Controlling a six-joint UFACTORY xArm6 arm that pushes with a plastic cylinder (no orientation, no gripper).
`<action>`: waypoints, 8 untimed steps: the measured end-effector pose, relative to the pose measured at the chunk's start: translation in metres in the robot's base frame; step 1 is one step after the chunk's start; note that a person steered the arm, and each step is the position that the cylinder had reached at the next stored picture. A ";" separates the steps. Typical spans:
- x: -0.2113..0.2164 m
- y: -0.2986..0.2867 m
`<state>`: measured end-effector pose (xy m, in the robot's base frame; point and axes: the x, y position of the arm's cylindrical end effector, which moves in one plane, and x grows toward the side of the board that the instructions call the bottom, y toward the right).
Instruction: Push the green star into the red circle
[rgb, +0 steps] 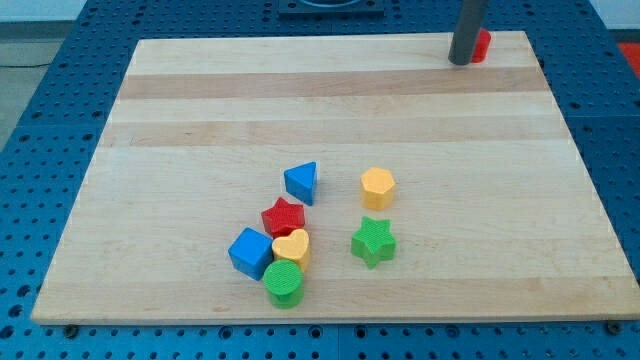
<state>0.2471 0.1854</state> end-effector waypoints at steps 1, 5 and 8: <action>0.009 0.003; 0.360 -0.022; 0.335 -0.183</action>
<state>0.5818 0.0027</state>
